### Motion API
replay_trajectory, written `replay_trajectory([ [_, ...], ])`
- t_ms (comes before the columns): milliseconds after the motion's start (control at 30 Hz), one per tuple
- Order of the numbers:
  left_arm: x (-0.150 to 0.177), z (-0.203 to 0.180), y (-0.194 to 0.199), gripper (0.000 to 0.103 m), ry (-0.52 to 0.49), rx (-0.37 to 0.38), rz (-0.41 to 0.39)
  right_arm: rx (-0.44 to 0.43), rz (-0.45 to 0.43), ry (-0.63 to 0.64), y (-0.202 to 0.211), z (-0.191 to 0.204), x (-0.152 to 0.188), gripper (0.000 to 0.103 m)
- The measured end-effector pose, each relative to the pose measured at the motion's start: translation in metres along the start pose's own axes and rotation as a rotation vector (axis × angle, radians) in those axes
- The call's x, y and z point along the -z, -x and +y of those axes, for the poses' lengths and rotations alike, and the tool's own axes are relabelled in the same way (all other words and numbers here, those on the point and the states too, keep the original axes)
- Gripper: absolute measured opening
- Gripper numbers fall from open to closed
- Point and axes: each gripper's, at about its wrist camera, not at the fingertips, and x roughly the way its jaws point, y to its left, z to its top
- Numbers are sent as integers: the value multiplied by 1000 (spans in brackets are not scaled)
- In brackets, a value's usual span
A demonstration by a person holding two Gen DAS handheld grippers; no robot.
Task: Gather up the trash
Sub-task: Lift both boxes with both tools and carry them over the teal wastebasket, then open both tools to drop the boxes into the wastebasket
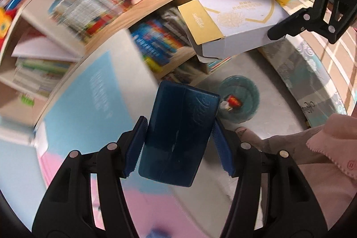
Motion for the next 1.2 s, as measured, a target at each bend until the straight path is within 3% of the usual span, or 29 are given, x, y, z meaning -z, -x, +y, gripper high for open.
replay_trajectory([
  [400, -63, -53, -48, 56, -105, 144, 25, 49, 27, -206, 17, -44, 76, 68],
  [667, -89, -87, -75, 56, -155, 213, 57, 43, 42, -292, 21, -63, 108, 68],
  [733, -95, -91, -81, 58, -161, 210, 65, 42, 42, -310, 21, -68, 113, 70],
  [767, -98, -95, -84, 65, -163, 204, 70, 40, 44, -321, 21, -70, 115, 71],
  [800, -101, -99, -87, 80, -170, 200, 80, 38, 47, -330, 21, -73, 116, 75],
  [833, -103, -101, -88, 84, -176, 184, 76, 41, 48, -340, 20, -76, 118, 83],
  [1200, -103, -84, -81, 85, -108, 180, 74, 20, 38, -325, 18, -84, 112, 83],
])
